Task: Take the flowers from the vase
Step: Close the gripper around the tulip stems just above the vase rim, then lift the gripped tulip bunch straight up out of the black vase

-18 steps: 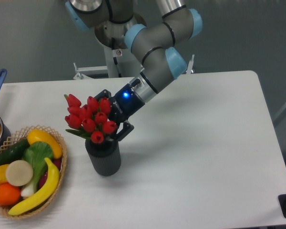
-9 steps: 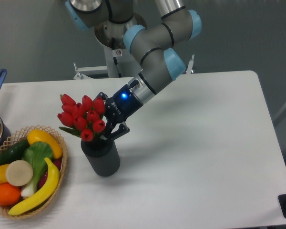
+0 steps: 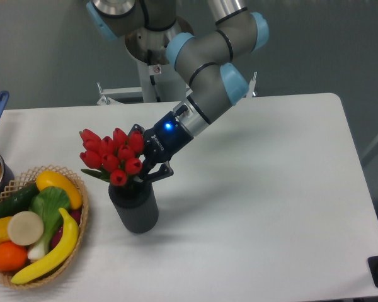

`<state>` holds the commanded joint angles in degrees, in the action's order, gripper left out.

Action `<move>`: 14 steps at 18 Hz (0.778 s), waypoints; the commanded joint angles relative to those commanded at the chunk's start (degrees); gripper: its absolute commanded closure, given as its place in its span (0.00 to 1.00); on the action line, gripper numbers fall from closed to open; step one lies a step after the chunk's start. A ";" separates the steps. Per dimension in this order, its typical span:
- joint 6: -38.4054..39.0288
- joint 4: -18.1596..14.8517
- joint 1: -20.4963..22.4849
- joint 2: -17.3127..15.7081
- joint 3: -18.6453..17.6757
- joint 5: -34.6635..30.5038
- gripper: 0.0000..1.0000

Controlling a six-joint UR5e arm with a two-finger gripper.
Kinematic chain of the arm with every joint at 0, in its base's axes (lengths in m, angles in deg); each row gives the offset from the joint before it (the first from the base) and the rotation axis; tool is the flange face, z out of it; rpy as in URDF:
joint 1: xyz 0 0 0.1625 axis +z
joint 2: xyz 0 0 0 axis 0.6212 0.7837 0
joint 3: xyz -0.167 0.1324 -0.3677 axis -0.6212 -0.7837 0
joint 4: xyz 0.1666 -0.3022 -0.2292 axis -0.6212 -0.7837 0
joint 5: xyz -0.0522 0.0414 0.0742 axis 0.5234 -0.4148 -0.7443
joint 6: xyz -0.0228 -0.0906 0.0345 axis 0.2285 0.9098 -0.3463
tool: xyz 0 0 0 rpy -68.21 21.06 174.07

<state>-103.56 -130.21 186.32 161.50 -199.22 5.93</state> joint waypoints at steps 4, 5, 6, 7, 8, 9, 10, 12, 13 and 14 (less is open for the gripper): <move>2.46 0.00 0.70 0.00 1.40 1.66 0.58; 3.34 0.00 1.05 -0.09 1.93 2.10 0.58; 4.48 0.00 1.14 -0.09 2.37 2.54 0.58; 5.62 0.00 1.14 -0.09 2.63 3.07 0.58; 6.67 -0.09 0.97 -0.17 3.16 3.25 0.58; 7.55 0.00 0.88 -0.26 3.43 3.16 0.58; 8.17 0.00 0.97 -0.26 3.78 3.16 0.58; 9.14 -0.09 1.32 -0.35 4.39 3.25 0.58; 10.36 0.00 1.23 -0.53 4.66 3.25 0.58; 11.68 0.00 1.14 -0.88 4.92 3.25 0.58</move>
<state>-91.88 -130.21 187.46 160.62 -194.30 9.18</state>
